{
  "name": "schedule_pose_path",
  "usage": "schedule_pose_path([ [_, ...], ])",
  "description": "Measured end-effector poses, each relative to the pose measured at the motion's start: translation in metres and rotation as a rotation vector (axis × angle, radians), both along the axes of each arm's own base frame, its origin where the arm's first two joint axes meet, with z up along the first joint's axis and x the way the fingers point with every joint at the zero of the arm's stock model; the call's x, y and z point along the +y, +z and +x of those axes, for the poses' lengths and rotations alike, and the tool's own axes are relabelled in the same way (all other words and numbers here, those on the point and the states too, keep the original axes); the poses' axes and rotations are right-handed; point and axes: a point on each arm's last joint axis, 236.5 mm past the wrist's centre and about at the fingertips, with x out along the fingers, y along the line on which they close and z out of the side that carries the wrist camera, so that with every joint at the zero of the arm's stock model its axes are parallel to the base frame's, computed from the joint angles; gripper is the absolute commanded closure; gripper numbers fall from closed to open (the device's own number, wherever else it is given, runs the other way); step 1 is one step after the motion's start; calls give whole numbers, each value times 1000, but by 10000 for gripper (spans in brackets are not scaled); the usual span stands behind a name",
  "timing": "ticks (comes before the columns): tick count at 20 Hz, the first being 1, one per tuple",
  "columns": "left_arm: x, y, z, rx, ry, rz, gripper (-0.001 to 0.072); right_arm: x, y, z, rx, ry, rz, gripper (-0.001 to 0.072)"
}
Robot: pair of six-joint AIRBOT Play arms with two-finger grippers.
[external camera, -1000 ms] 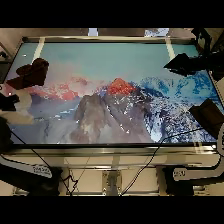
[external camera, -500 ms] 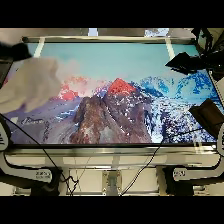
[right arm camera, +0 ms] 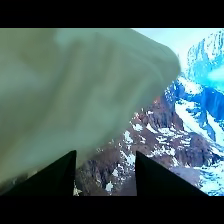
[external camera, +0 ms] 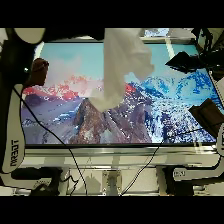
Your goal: Fold the shirts.
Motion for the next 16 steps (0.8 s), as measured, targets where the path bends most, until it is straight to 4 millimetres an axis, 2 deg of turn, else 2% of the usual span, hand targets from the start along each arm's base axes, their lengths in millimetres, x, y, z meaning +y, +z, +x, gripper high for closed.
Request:
schedule_pose_path([
  [1,-3,-14,0,35,5,17,693,1,0,0,0,2,0,312],
  [2,-6,-38,-1,95,6,52,693,3,0,0,-2,5,-1,312],
  [8,-14,-209,-11,501,-26,278,692,18,-5,0,-4,39,-43,311],
  [11,-43,-282,-19,692,-88,248,692,30,-12,-2,2,72,-100,311],
  [13,-74,-304,-32,784,-178,160,693,36,-18,-2,-1,90,-152,311],
  [16,-120,-301,-52,813,-321,28,694,34,-25,4,-21,88,-248,311],
])
